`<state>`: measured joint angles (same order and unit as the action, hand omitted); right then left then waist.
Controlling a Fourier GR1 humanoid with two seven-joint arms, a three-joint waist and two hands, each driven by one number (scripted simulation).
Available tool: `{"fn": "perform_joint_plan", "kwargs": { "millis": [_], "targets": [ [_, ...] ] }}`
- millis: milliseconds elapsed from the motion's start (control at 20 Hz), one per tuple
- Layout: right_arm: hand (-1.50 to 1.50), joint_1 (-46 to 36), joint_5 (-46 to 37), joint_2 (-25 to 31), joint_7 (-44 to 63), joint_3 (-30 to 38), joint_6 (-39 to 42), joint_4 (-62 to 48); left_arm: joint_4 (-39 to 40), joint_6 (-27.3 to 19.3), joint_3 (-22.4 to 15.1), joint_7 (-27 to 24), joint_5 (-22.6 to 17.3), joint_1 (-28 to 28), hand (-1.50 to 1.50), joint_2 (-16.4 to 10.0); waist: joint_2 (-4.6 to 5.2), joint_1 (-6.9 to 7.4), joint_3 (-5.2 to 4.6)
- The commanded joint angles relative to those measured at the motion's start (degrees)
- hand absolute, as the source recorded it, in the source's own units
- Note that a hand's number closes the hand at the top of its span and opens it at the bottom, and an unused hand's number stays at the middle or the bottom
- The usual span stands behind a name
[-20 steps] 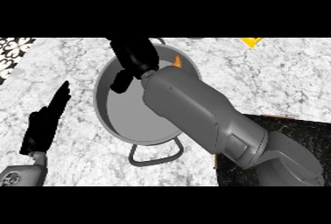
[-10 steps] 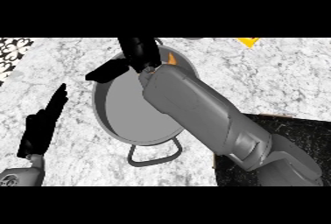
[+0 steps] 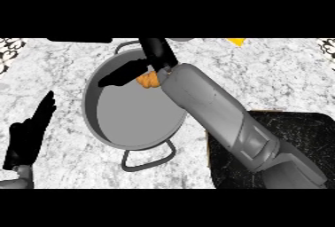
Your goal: Pick the croissant from the tray and place it in the pot
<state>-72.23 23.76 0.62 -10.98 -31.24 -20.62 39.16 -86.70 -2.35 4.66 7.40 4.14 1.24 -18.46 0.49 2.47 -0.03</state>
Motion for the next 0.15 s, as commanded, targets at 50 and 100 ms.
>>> {"fn": "perform_joint_plan", "kwargs": {
  "millis": [50,100],
  "targets": [
    [-1.5,7.39,0.58,2.79,-4.5,3.15,5.79,2.52,-1.42,-1.86,-1.32,0.04,1.74,-2.83,0.0,2.67,-0.49,-2.12,0.05],
    [-1.5,6.58,0.48,4.17,-6.09,4.77,8.39,0.55,-0.54,-0.75,1.74,-1.75,-0.13,-2.99,0.0,0.91,-0.37,-1.76,0.03]
  ]
}}
